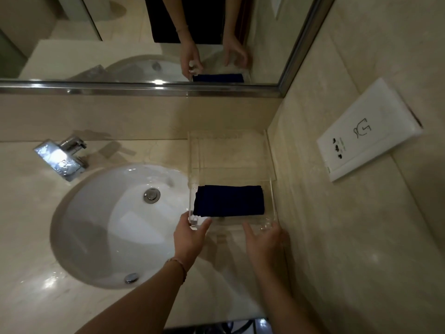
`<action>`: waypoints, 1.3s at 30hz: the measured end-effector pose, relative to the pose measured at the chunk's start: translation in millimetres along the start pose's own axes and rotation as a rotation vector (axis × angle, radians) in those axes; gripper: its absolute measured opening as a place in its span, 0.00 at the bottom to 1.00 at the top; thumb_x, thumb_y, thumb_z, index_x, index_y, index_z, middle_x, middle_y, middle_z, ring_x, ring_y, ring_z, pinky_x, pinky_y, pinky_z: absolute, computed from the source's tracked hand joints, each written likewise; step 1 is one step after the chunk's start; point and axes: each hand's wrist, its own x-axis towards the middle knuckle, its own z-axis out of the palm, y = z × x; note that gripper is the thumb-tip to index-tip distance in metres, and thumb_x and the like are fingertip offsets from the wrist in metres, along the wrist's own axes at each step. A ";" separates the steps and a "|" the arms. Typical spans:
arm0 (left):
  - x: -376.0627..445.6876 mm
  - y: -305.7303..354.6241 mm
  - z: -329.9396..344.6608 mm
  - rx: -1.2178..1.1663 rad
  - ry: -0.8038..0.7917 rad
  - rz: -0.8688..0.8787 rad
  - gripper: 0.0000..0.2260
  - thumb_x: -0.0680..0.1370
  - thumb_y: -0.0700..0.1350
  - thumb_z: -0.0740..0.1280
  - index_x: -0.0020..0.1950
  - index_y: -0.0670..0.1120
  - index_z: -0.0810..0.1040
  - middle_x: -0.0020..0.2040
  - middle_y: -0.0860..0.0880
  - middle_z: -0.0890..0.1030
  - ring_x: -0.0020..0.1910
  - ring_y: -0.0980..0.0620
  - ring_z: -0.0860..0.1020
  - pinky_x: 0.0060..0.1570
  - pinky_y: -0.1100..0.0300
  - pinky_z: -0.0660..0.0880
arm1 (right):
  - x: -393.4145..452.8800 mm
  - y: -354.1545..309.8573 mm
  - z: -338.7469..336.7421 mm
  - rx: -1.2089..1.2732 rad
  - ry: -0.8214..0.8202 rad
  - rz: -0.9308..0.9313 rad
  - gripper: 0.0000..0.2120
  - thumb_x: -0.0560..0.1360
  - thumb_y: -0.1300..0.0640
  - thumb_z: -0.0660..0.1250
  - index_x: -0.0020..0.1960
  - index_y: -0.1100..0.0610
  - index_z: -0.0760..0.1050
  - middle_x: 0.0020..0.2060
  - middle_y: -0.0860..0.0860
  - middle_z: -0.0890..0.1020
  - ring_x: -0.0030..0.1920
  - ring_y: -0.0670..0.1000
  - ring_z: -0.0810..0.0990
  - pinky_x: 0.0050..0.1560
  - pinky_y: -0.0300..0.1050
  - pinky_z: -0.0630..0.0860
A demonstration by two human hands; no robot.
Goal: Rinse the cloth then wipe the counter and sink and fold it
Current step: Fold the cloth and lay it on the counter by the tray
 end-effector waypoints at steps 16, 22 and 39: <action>11.9 -0.3 6.7 -0.634 0.048 -0.345 0.17 0.79 0.35 0.70 0.68 0.39 0.78 0.43 0.43 0.84 0.37 0.47 0.80 0.44 0.55 0.81 | 9.5 -32.5 23.0 0.757 -0.070 0.657 0.15 0.83 0.64 0.60 0.68 0.67 0.69 0.47 0.61 0.79 0.44 0.55 0.81 0.47 0.46 0.80; 35.0 21.2 10.1 -0.646 0.012 -0.323 0.16 0.80 0.34 0.68 0.68 0.38 0.76 0.45 0.43 0.82 0.38 0.47 0.80 0.44 0.56 0.81 | 30.5 -52.4 31.1 0.777 -0.119 0.609 0.14 0.83 0.55 0.63 0.64 0.62 0.71 0.51 0.60 0.79 0.49 0.53 0.81 0.43 0.43 0.79; 76.8 49.2 24.6 -0.674 0.134 -0.297 0.16 0.78 0.36 0.72 0.65 0.37 0.75 0.51 0.47 0.81 0.47 0.48 0.84 0.59 0.52 0.81 | 72.2 -97.1 40.6 0.799 -0.382 0.507 0.30 0.80 0.45 0.66 0.74 0.61 0.64 0.59 0.57 0.75 0.61 0.53 0.74 0.67 0.46 0.71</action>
